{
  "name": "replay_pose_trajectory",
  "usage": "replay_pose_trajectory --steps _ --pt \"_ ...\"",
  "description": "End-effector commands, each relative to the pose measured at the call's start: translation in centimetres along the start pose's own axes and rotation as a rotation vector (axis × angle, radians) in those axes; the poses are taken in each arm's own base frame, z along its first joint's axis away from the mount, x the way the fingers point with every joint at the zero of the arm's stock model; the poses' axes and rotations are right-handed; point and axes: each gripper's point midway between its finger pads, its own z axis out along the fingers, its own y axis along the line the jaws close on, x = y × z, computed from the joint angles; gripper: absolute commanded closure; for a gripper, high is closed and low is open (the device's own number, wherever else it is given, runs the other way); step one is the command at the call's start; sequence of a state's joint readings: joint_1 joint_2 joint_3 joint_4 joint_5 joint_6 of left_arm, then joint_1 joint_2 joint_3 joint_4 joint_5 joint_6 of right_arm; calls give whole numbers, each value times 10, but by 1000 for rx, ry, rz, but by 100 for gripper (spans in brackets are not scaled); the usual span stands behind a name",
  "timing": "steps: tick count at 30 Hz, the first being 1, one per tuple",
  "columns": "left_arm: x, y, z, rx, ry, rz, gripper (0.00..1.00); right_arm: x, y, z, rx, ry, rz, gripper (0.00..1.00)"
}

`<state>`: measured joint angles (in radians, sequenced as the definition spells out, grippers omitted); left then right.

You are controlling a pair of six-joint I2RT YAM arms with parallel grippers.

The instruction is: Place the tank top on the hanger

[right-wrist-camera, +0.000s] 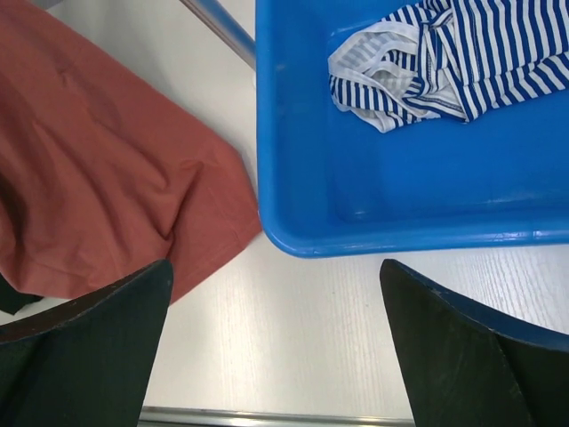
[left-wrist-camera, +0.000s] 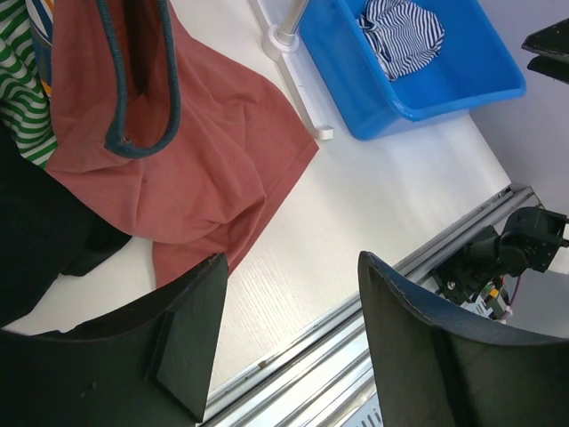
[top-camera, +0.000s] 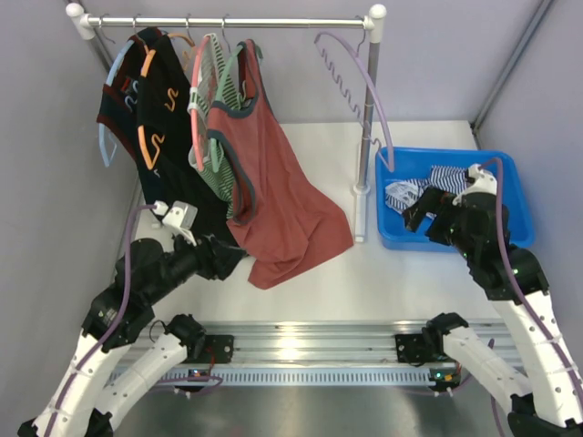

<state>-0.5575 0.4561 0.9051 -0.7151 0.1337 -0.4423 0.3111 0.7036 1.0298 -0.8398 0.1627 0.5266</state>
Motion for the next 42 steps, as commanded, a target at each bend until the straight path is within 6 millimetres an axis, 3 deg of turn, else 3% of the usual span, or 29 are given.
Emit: replay_pose_trajectory --steps 1,3,7,9,10,14,19,20,24,27,30,34,42 --pt "-11 -3 5 10 -28 13 34 -20 7 1 6 -15 -11 0" --pt "-6 -4 8 20 -8 3 34 -24 10 9 16 8 -41 0" --pt "-4 -10 9 52 -2 -29 34 -34 -5 46 131 50 -41 0" --pt "-4 -13 11 65 5 -42 34 -48 -22 61 178 39 15 0" --pt "-5 -16 11 76 7 -51 34 -44 -28 76 185 82 35 0" --pt "-6 -20 12 89 13 -58 34 -60 -85 101 353 69 121 1" --pt "-5 -20 17 97 26 -50 34 -66 -123 135 475 87 155 3" --pt "-5 -21 18 100 31 -51 34 -77 -126 138 489 60 162 3" --pt "-4 -24 21 119 42 -54 34 -81 -147 166 575 71 173 5" --pt "-7 -26 21 124 42 -53 34 -73 -167 196 650 104 172 5" --pt "-8 -29 20 129 45 -51 34 -76 -176 212 680 105 180 6" --pt "-8 -27 19 120 53 -45 34 -59 -188 240 701 159 186 7" --pt "-1 -20 23 98 66 -41 34 -36 -194 263 693 222 193 10"
